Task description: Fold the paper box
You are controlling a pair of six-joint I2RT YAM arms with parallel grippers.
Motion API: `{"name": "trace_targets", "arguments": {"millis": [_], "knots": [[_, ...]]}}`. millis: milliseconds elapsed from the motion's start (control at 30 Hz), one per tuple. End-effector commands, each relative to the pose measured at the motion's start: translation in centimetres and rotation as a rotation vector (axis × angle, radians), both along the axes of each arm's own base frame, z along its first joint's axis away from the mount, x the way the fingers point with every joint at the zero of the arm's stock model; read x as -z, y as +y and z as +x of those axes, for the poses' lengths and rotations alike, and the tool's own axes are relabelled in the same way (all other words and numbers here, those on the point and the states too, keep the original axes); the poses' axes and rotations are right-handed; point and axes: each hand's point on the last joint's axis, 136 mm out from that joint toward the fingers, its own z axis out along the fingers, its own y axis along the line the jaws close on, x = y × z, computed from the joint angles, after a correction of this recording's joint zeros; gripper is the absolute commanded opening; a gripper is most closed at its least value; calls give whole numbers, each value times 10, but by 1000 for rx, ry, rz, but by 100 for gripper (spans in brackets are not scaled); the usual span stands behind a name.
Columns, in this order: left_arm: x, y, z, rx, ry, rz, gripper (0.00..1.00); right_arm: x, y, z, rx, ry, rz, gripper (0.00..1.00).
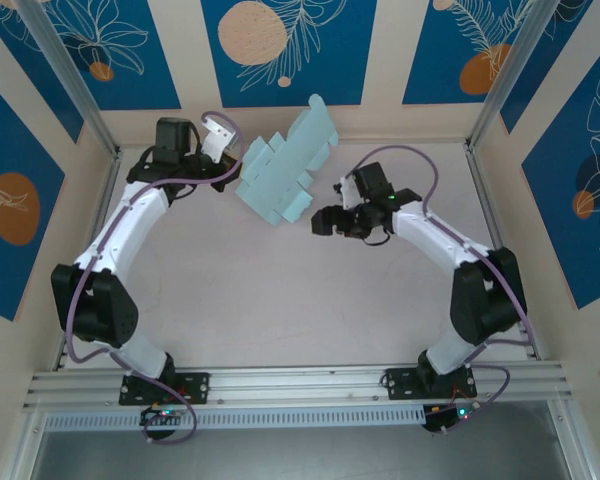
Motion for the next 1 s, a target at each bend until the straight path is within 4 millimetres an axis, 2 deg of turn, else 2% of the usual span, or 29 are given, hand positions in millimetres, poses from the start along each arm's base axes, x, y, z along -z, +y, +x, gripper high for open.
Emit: {"name": "trace_targets", "arguments": {"millis": [0, 100, 167, 333, 467, 533, 667, 733, 967], "knots": [[-19, -16, -46, 266, -86, 93, 0, -75, -1, -2, -141, -187, 120, 81], [-40, -18, -54, 320, -178, 130, 0, -123, -13, 3, -192, -339, 164, 81], [-56, -23, -61, 366, -252, 132, 0, -151, -14, -1, -264, -445, 175, 81], [-85, -29, -78, 424, -350, 159, 0, -200, 2, -28, -419, -662, 101, 81], [-90, -32, -92, 478, -365, 187, 0, -233, 20, -58, -538, -853, 3, 84], [-91, -34, -102, 517, -375, 182, 0, -243, 28, -67, -587, -915, -36, 85], [-87, -40, -118, 583, -413, 188, 0, -253, 41, -73, -662, -954, -75, 85], [-86, -41, -122, 595, -419, 192, 0, -252, 49, -74, -705, -949, -68, 84], [-83, -51, -138, 673, -414, 151, 0, -243, 78, -67, -800, -913, -39, 69]]}}
